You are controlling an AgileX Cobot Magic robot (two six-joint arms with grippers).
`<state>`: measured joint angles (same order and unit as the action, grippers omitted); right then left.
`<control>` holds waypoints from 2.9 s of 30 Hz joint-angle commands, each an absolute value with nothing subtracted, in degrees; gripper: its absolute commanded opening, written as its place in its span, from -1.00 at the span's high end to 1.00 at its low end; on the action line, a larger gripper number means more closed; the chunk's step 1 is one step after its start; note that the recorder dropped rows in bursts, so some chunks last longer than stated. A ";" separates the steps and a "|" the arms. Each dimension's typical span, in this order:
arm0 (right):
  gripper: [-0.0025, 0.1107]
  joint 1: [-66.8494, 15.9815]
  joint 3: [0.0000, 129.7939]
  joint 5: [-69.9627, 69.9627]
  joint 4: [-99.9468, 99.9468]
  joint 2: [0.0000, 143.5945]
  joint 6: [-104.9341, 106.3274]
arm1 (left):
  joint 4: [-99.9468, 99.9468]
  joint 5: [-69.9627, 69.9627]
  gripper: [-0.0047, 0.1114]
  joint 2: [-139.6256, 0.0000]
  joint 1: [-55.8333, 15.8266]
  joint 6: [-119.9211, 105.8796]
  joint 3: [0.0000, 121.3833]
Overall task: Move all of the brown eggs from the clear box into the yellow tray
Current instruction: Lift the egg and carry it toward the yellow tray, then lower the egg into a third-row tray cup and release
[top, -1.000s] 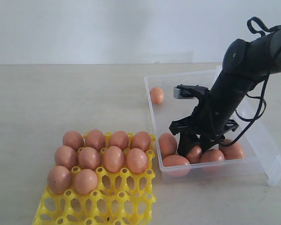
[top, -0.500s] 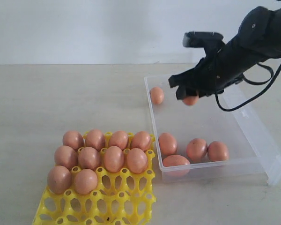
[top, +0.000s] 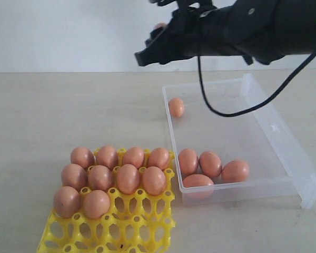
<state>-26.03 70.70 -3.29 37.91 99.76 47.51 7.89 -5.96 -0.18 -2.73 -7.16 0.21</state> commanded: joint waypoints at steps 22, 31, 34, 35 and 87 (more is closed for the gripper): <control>0.96 -36.55 53.66 -37.42 -40.07 90.26 -46.37 | 7.91 -5.75 0.85 0.00 -2.57 -7.33 0.00; 0.96 -36.55 34.85 -41.49 -28.97 87.05 -32.89 | 7.91 -5.75 0.85 0.00 -2.57 -7.33 0.00; 0.96 -36.55 32.03 -41.62 -28.45 88.85 -29.09 | 7.91 -5.75 0.85 0.00 -2.57 -7.33 0.00; 0.96 -36.55 31.50 -41.73 -28.76 89.62 -28.94 | 7.91 -5.75 0.85 0.00 -2.57 -7.33 0.00; 0.01 -36.67 36.15 -44.38 -33.68 108.60 -10.51 | 7.91 -5.61 0.85 0.00 -2.57 -7.33 0.00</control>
<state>-36.60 35.99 -44.10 -33.80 108.55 -11.86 7.89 -5.96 -0.18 -2.73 -7.16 0.21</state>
